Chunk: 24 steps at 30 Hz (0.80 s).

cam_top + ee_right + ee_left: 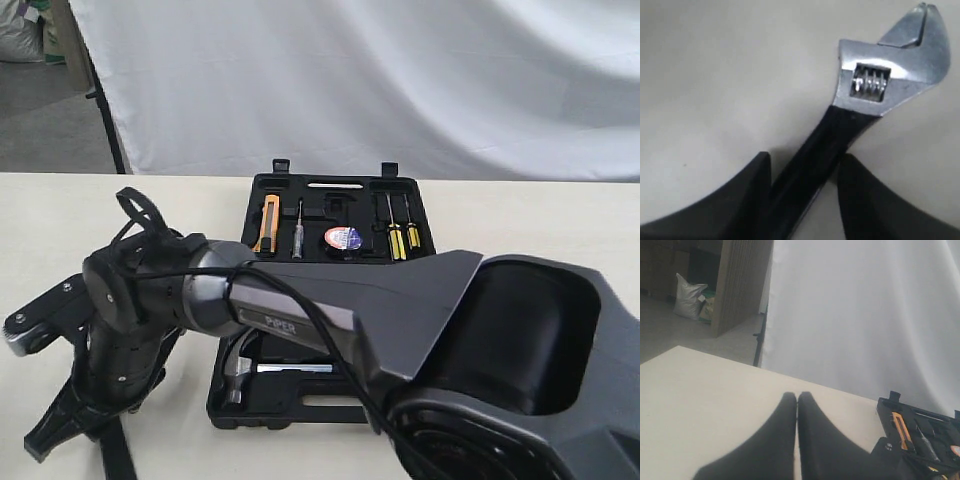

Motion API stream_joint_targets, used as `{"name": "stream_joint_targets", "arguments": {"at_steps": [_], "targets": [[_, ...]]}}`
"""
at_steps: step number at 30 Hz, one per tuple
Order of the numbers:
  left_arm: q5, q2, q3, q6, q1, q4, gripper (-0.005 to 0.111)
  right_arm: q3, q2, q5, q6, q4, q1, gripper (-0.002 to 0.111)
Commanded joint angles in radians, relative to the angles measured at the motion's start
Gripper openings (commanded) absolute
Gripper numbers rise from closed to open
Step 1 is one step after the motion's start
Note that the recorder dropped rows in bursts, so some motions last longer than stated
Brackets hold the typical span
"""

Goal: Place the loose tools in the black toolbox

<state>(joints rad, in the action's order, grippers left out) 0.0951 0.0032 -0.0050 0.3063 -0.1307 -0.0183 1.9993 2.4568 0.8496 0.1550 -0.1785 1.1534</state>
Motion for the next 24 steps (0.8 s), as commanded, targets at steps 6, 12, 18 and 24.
{"name": "stream_joint_targets", "arguments": {"at_steps": [6,12,18,24], "targets": [[-0.007,-0.003,-0.003,0.005,-0.025,-0.004,0.001,-0.012,0.025,0.290,0.022,-0.029,0.023,0.000],[-0.007,-0.003,-0.003,0.005,-0.025,-0.004,0.001,-0.012,0.025,0.371,0.042,-0.029,0.023,0.000],[-0.007,-0.003,-0.003,0.005,-0.025,-0.004,0.001,-0.012,0.001,0.371,0.044,-0.023,0.023,0.000],[-0.007,-0.003,-0.003,0.005,-0.025,-0.004,0.001,-0.156,-0.090,0.371,0.055,-0.018,0.023,0.000]]}}
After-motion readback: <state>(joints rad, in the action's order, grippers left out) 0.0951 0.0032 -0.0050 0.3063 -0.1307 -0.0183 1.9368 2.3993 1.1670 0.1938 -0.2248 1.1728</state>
